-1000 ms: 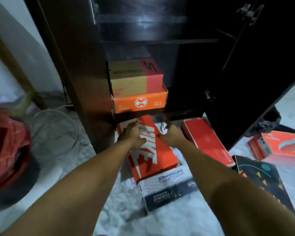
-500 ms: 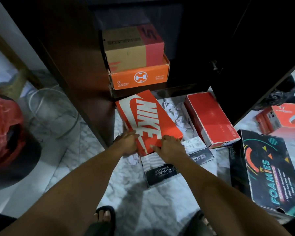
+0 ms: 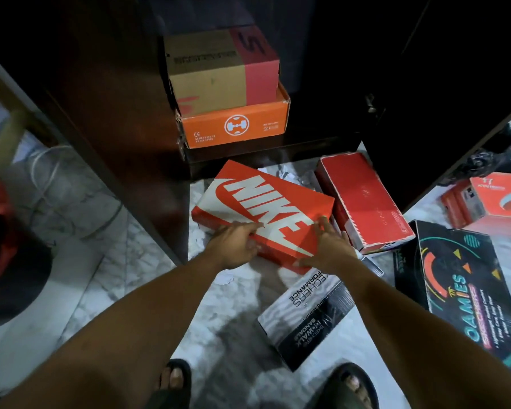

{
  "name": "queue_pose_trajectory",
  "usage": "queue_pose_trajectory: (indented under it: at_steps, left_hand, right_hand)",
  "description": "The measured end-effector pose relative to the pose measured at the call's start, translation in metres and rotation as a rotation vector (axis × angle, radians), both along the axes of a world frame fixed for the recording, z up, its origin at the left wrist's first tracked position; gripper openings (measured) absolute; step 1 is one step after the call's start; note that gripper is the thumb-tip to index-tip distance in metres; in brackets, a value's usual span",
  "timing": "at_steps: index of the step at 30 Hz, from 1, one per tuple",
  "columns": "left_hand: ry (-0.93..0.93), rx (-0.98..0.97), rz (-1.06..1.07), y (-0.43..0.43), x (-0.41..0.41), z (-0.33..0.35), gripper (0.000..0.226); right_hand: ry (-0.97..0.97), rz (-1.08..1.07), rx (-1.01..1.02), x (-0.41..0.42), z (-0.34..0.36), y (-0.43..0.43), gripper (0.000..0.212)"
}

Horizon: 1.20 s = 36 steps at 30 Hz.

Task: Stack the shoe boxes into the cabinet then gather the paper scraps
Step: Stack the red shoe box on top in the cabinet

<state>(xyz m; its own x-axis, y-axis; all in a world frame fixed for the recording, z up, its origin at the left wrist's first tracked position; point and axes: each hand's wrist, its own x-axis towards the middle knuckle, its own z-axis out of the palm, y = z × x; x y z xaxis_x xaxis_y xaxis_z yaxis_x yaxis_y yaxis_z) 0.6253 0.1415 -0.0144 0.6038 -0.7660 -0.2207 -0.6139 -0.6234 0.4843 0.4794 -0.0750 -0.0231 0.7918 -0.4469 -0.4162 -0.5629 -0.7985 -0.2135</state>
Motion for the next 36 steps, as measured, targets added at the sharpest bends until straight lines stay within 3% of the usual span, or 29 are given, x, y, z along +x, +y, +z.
queue_pose_trajectory:
  at_steps: [4, 6, 9, 11, 14, 16, 19, 24, 30, 36]
  left_hand:
    - [-0.049, 0.119, 0.245, 0.010, 0.029, -0.007, 0.102]
    - [0.046, 0.078, 0.415, 0.015, 0.043, -0.015, 0.125]
    - [0.310, -0.134, 0.516, 0.028, 0.056, -0.028, 0.131]
    - [0.410, -0.165, 0.531, 0.032, 0.055, -0.033, 0.130]
    - [0.491, -0.171, 0.610, 0.028, 0.048, -0.031, 0.148]
    - [0.592, -0.224, 0.689, 0.027, 0.044, -0.034, 0.144]
    - [0.565, -0.309, 0.701, 0.028, 0.046, -0.039, 0.137]
    - [0.496, -0.482, 0.703, 0.027, 0.032, -0.021, 0.108]
    - [0.315, -0.714, 0.600, 0.022, 0.023, 0.039, 0.097]
    - [0.148, -0.901, 0.601, 0.000, 0.032, 0.113, 0.093]
  right_hand:
    - [-0.037, -0.024, 0.044, -0.004, -0.001, -0.027, 0.109]
    - [-0.060, -0.053, 0.112, -0.006, -0.004, -0.033, 0.105]
    - [-0.101, -0.113, 0.164, -0.006, -0.009, -0.035, 0.112]
    - [-0.115, -0.178, 0.176, -0.005, -0.014, -0.039, 0.121]
    - [-0.097, -0.231, 0.201, -0.002, -0.021, -0.043, 0.138]
    - [-0.096, -0.216, 0.197, 0.000, -0.021, -0.039, 0.131]
    - [-0.142, -0.224, 0.177, 0.000, -0.020, -0.032, 0.117]
    - [-0.608, -0.365, 0.429, -0.006, -0.003, -0.030, 0.115]
    - [-0.912, -0.429, 0.582, -0.012, 0.055, -0.043, 0.118]
    - [-1.098, -0.278, 0.605, 0.004, 0.152, -0.051, 0.068]
